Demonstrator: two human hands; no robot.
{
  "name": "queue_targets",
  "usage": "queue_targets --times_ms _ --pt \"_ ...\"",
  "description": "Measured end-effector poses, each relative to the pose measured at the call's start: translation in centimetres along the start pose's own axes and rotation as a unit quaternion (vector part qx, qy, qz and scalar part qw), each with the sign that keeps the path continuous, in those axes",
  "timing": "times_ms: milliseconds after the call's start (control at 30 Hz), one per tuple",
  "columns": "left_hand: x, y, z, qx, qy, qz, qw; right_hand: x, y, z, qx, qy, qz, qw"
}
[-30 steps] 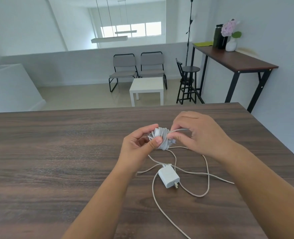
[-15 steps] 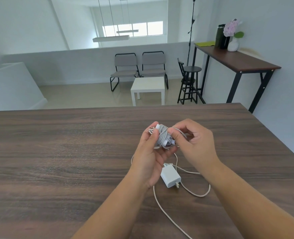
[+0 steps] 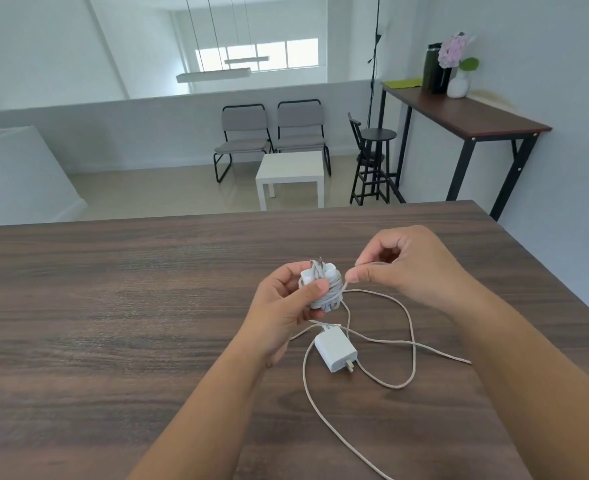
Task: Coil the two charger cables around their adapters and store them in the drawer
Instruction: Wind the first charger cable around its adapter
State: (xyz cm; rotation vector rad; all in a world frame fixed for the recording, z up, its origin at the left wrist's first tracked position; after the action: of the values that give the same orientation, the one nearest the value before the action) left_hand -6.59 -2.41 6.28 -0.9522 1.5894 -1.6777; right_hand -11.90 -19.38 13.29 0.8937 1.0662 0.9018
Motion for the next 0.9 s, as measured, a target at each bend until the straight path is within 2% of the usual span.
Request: queue_targets --times_ms 200,333,433,633,900 --pt "0.3 0.3 -0.2 0.001 0.025 0.010 1.000 0.6 -0.3 0.1 -0.006 -0.013 0.164 0.986" --pt "0.9 0.8 -0.4 -0.005 0.049 0.009 0.999 0.9 -0.1 0.1 -0.019 -0.017 0.227 0.974" --pt "1.2 1.0 -0.4 0.000 0.062 0.024 0.998 0.7 -0.4 0.3 -0.017 -0.054 0.244 0.968" --pt "0.9 0.8 -0.3 0.023 0.038 -0.005 0.999 0.7 -1.6 0.2 0.007 -0.099 0.264 0.959" --pt "0.3 1.1 0.2 0.036 0.005 -0.023 0.999 0.9 -4.8 -1.1 0.087 -0.158 0.374 0.910"
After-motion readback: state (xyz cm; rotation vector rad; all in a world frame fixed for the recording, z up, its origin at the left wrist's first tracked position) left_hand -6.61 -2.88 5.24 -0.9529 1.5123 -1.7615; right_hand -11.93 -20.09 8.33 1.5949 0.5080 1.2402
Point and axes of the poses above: each hand's wrist, its own z-axis towards the middle knuckle, its own x-axis out of the palm, y = z × x, the point moved 6 cm from there along z, towards the middle knuckle, and after that the axes turned 13 degrees about z, right-handed, at the moved point
